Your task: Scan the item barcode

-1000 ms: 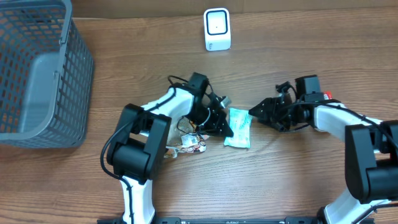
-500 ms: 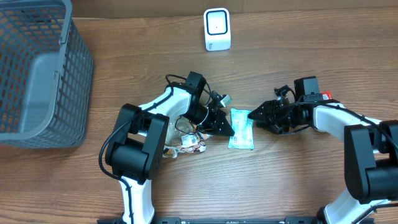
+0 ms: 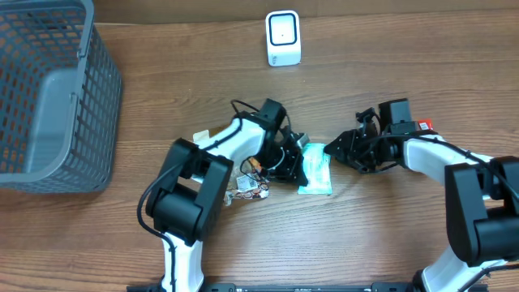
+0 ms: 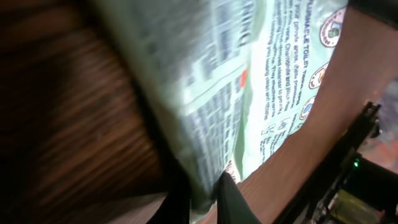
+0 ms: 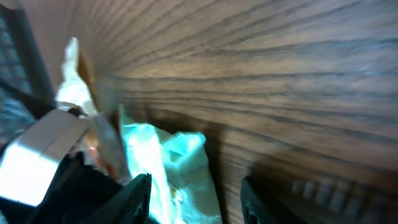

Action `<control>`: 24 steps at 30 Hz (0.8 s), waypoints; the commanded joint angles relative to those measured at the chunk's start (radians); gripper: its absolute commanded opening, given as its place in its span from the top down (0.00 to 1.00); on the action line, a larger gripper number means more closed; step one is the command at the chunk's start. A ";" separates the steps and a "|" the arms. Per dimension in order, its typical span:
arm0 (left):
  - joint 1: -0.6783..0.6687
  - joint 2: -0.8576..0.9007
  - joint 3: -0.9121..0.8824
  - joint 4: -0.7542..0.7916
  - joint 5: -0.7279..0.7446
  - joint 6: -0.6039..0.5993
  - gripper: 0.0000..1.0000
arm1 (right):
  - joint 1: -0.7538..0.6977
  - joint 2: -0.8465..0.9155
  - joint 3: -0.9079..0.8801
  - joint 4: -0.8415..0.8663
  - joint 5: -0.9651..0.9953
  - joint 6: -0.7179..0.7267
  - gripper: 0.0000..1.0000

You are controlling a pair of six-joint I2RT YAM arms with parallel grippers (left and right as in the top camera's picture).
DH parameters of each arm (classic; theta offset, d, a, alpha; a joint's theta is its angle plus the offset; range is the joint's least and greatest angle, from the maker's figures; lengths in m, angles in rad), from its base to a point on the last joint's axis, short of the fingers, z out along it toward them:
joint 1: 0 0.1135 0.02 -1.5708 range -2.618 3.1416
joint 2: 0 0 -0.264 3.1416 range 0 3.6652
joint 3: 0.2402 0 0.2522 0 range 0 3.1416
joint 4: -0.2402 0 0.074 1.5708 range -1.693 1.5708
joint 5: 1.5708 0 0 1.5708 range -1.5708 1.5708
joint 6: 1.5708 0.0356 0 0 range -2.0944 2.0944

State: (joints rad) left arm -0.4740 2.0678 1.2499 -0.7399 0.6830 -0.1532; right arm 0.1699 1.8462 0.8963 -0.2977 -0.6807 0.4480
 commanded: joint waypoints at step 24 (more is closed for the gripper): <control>0.016 -0.116 0.038 0.046 -0.260 -0.117 0.90 | 0.103 -0.127 0.003 0.035 0.191 -0.134 0.96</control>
State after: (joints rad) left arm -0.4957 2.0243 1.2545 -0.7059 0.5518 -0.2569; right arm 0.2752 1.8175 0.9012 -0.2634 -0.5358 0.3954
